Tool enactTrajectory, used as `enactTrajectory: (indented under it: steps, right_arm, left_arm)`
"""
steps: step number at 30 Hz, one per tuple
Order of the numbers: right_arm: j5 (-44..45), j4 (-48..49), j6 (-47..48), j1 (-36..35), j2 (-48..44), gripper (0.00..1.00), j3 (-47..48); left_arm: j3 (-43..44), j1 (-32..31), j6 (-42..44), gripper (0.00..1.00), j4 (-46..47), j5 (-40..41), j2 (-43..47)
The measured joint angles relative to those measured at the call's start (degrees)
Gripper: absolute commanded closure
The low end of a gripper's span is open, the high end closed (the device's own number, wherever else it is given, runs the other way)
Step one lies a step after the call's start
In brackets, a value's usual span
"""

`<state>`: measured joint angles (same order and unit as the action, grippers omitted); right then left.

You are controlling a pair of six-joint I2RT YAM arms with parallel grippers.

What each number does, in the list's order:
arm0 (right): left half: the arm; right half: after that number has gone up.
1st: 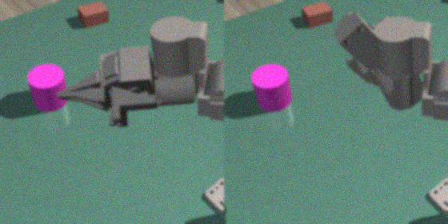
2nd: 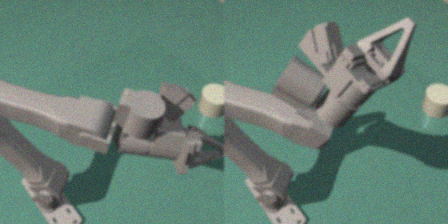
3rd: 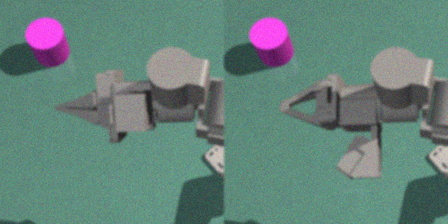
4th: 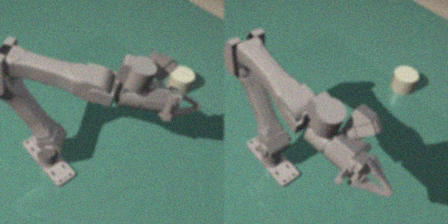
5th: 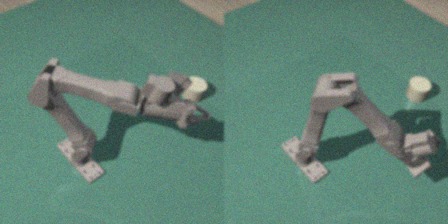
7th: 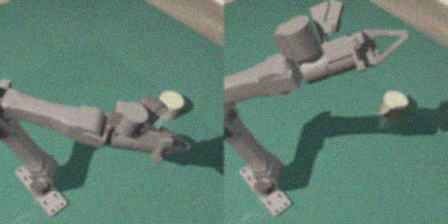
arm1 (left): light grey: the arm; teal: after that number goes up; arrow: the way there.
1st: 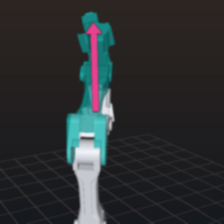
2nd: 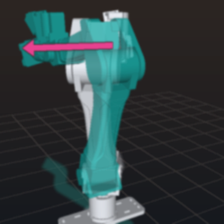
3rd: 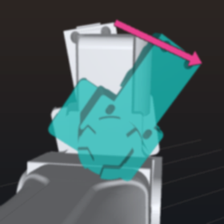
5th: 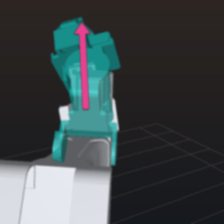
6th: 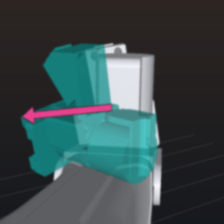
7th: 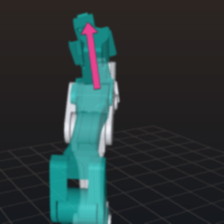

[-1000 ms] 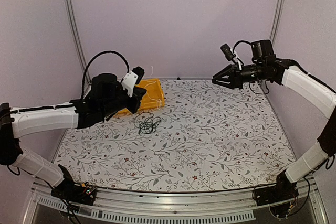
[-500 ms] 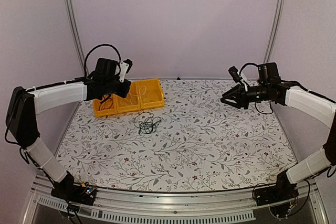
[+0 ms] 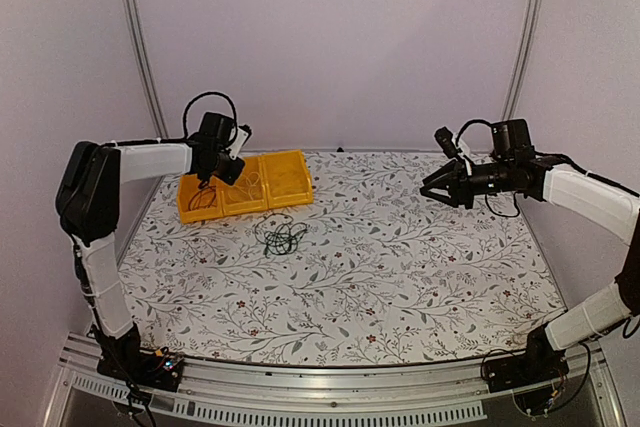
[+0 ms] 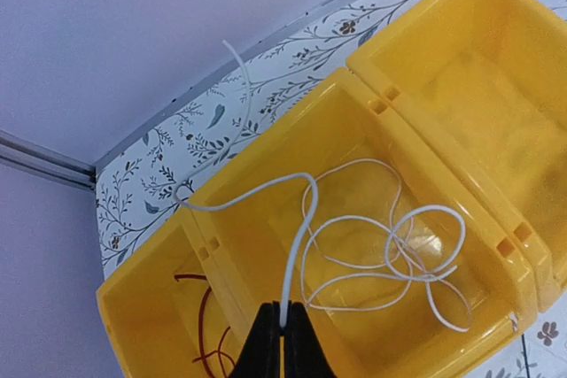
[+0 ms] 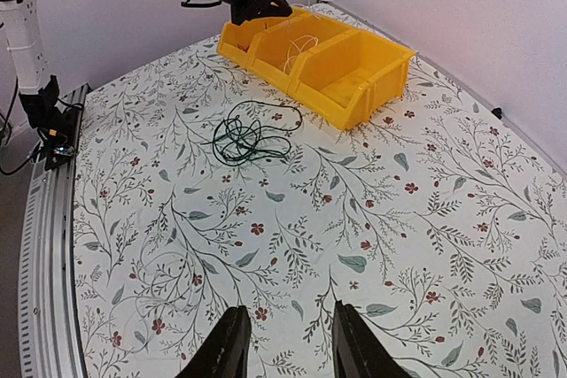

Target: Untangle the cables

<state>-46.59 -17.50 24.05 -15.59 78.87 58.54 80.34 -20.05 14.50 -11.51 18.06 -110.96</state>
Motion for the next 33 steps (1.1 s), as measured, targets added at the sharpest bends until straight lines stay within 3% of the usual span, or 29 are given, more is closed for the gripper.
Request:
enactTrajectory:
  steps: [5, 19, 26, 33]
  right_arm:
    - [0.0, 0.0, 0.7, 0.0, 0.0, 0.64, 0.0]
    - [-0.2, -0.8, 2.0, 0.0, 1.8, 0.64, 0.0]
    - [-0.2, -1.0, 2.4, 0.0, 1.8, 0.64, 0.0]
    - [-0.2, -1.4, 2.6, 0.0, 2.1, 0.64, 0.0]
  left_arm:
    - [3.1, 0.4, 0.5, 1.00, -1.2, -0.7, -4.2]
    - [2.6, 0.2, -4.7, 0.93, -8.4, -12.8, -4.0]
    - [7.0, 0.5, -8.5, 0.76, -12.8, -13.4, -4.5]
    - [6.2, 0.2, -11.0, 0.69, -15.7, -13.4, -0.7]
